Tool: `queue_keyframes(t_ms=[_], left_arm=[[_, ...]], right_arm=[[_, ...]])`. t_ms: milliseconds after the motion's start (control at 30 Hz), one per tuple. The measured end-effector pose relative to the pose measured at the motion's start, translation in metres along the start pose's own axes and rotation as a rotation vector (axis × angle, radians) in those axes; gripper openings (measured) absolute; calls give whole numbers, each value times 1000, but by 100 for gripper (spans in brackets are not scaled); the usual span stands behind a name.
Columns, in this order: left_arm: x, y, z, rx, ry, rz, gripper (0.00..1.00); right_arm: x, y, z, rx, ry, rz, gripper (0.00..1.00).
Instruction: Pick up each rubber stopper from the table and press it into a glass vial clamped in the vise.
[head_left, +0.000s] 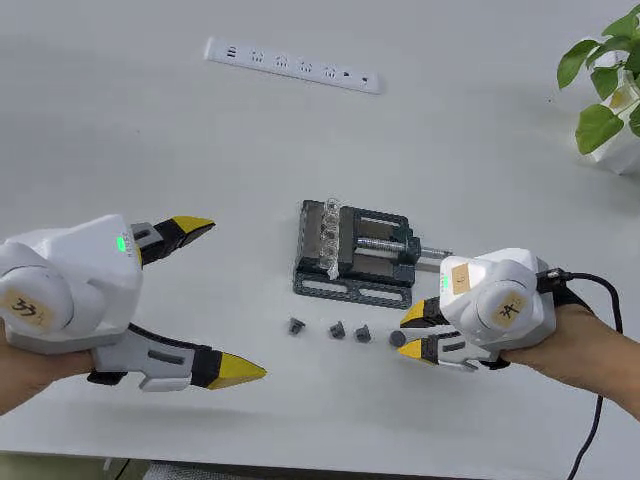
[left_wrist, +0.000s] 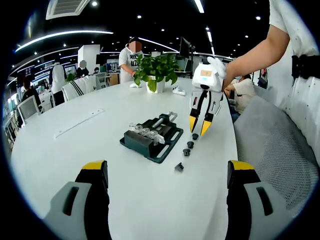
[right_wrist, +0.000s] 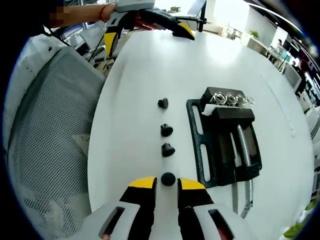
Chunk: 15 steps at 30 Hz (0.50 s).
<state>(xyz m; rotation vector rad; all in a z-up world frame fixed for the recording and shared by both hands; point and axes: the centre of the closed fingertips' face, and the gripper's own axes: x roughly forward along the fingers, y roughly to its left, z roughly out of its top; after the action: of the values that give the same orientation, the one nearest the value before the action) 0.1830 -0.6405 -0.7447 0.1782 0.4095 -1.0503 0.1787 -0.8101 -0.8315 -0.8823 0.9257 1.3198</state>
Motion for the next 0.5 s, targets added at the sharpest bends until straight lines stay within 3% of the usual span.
queue_keyframes(t_ms=[500], left_arm=[[0,2,0,-19,-18,6,99]], right_arm=[[7,0,-1,-63,51,22,9]])
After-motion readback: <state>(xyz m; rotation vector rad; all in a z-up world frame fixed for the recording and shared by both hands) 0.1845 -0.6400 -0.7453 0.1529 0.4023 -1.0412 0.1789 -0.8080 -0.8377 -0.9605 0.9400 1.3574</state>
